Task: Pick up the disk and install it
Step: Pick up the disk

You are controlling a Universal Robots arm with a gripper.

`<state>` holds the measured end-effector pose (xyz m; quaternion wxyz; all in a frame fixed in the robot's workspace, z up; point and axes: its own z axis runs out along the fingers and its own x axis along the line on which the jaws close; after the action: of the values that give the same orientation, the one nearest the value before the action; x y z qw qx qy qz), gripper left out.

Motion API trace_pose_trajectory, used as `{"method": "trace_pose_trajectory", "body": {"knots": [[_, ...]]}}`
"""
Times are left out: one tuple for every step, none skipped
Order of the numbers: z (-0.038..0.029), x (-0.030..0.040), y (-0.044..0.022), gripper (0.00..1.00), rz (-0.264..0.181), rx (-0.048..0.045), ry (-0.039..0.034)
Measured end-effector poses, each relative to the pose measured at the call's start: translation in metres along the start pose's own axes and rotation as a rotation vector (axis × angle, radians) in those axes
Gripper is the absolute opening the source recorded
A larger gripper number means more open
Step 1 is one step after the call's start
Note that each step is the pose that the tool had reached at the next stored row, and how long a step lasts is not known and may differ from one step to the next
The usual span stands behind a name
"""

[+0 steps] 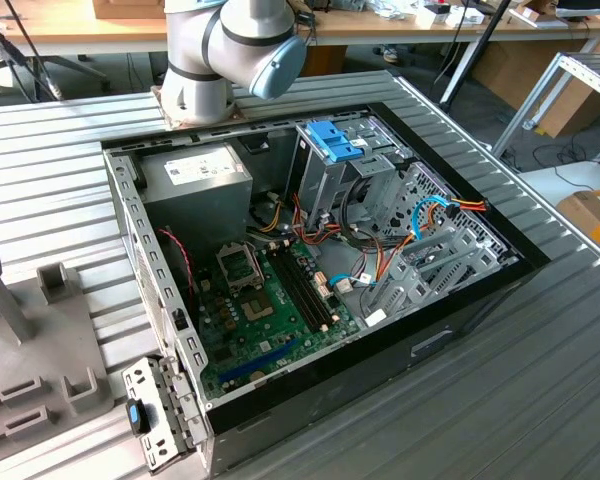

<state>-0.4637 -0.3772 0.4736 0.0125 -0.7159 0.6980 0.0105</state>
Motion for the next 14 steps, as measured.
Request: {"method": "trace_pose_trajectory", "body": {"knots": [[-0.0046, -0.0002, 0.0, 0.37, 0.0, 0.0, 0.0], [-0.008, -0.0003, -0.0001, 0.37, 0.0, -0.0001, 0.0], [-0.0129, -0.0005, -0.0001, 0.37, 0.0, 0.0001, -0.0001], [-0.0171, -0.0006, -0.0001, 0.37, 0.0, 0.0001, -0.0001], [-0.0206, -0.0007, -0.0001, 0.37, 0.0, 0.0002, -0.0001], [-0.0245, -0.0008, -0.0001, 0.37, 0.0, 0.0005, -0.0003], [-0.0268, -0.0009, -0.0001, 0.37, 0.0, 0.0005, -0.0002], [-0.0311, -0.0011, -0.0001, 0.37, 0.0, 0.0006, -0.0003], [-0.0346, -0.0012, -0.0001, 0.37, 0.0, 0.0008, -0.0003], [-0.0371, -0.0012, -0.0001, 0.37, 0.0, 0.0009, -0.0003], [-0.0395, -0.0013, -0.0001, 0.37, 0.0, 0.0009, -0.0002], [-0.046, -0.0016, -0.0002, 0.37, 0.0, 0.0011, -0.0003], [-0.051, -0.0017, -0.0002, 0.37, 0.0, 0.0011, -0.0003], [-0.0531, -0.0018, -0.0002, 0.37, 0.0, 0.001, -0.0001]]}}
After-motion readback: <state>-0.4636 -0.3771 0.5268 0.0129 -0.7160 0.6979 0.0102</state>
